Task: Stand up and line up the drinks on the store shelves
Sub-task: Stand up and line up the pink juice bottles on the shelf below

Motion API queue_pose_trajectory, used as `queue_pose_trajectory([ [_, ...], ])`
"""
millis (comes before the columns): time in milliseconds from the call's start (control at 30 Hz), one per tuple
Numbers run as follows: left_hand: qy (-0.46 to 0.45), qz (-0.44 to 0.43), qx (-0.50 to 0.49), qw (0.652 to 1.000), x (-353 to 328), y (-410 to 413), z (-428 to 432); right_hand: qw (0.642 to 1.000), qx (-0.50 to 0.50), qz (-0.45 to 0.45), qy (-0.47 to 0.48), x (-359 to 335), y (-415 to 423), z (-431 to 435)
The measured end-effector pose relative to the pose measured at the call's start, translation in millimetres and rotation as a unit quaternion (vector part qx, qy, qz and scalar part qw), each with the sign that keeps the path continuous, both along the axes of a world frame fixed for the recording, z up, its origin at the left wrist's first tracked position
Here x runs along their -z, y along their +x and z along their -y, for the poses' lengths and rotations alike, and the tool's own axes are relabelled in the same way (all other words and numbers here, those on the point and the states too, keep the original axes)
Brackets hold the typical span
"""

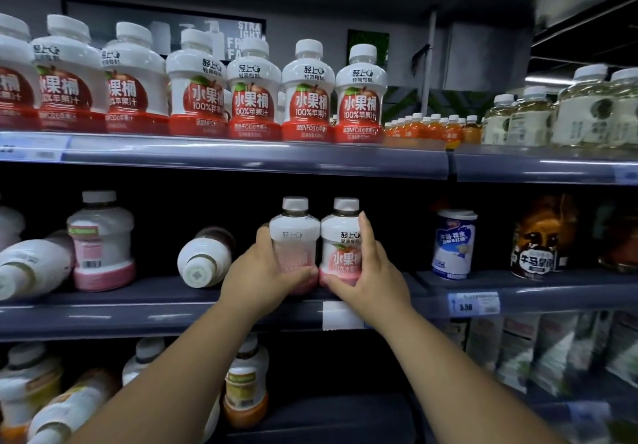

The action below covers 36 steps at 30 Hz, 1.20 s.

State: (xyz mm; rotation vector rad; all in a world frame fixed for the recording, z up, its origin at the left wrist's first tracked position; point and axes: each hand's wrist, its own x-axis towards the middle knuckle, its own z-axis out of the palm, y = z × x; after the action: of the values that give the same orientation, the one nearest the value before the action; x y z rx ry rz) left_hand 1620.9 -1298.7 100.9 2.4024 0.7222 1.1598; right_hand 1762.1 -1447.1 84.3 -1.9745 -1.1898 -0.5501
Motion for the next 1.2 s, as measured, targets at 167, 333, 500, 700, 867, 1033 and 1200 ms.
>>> queue_pose_trajectory([
  [167, 0.017, 0.013, -0.025, 0.999, 2, -1, 0, 1.000, -0.005, 0.000, 0.017, 2, 2, -1],
  [333, 0.015, 0.007, -0.024, 1.000, 1, 1, 1, 1.000, -0.020, -0.002, 0.012, 0, 2, 1],
  [500, 0.033, 0.032, 0.025, 0.999, -3, -11, 4, 0.999, 0.030, 0.036, 0.023, -2, -7, 0],
  [700, 0.228, 0.021, 0.025, 0.973, -10, -72, -7, 0.976, -0.037, 0.195, 0.092, -12, -58, -26],
  [867, 0.195, 0.040, 0.035, 0.979, -12, -122, -42, 0.978, -0.147, 0.143, 0.049, -23, -116, -78],
  [1033, 0.102, 0.003, 0.080, 0.992, 0, -155, -74, 0.985, -0.146, 0.086, -0.019, -17, -142, -124],
  [1200, 0.068, -0.006, 0.116, 0.991, 4, -165, -95, 0.994, -0.110, 0.027, -0.005, -13, -153, -138],
])
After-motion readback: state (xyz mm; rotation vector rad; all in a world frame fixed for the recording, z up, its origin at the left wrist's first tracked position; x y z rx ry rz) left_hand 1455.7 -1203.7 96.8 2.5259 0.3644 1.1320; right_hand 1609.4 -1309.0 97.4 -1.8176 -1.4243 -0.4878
